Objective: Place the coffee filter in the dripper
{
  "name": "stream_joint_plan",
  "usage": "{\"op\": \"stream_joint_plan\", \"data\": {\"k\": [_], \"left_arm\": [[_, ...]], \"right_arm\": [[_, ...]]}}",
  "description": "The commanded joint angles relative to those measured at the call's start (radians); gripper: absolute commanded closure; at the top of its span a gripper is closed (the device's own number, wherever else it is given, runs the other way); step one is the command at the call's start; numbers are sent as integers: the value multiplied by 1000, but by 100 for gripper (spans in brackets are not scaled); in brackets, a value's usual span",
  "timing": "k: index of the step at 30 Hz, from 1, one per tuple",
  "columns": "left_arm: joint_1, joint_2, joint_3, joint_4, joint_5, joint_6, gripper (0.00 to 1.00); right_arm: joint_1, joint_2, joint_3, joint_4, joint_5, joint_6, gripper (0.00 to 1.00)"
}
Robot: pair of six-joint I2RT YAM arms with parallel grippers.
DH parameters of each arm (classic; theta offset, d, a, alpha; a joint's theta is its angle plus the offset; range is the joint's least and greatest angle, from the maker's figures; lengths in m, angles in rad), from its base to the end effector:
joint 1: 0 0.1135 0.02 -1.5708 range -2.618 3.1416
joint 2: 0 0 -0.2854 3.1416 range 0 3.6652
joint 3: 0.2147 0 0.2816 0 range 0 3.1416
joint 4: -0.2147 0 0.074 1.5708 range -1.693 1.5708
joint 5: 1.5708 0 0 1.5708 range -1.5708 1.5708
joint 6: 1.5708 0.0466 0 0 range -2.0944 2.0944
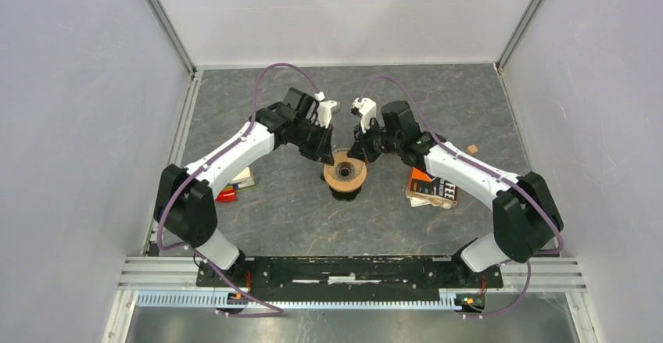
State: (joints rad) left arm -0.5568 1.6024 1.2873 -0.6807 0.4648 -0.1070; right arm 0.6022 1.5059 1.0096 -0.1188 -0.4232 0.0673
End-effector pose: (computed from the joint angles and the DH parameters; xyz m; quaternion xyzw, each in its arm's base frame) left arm 0.3049 -0.2144 0.2735 0.2718 0.8951 -0.2987 0.1889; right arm 0.2917 0.2237 0.2528 -0.3226 0.8118 0.3239 0.3634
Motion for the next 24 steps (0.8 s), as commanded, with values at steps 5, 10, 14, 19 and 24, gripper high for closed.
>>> {"op": "stream_joint_plan", "data": {"k": [5,10,14,19,24], "left_arm": [[-37,110,-30,-60,-62,13,98],[-40,111,-18,-61,-55,13,98],[-44,124,1,-74,-53,16,98],[-48,130,23,-83,-50,21,98],[-53,137,30,-84,-49,21,98]], "right_arm": [[33,97,-61,-12,30,-58,100],[32,86,-87,4,36,-83,100],[33,92,-101,17,34,-94,100],[33,99,-106,24,33,-111,100],[29,114,-113,22,38,-129,100]]}}
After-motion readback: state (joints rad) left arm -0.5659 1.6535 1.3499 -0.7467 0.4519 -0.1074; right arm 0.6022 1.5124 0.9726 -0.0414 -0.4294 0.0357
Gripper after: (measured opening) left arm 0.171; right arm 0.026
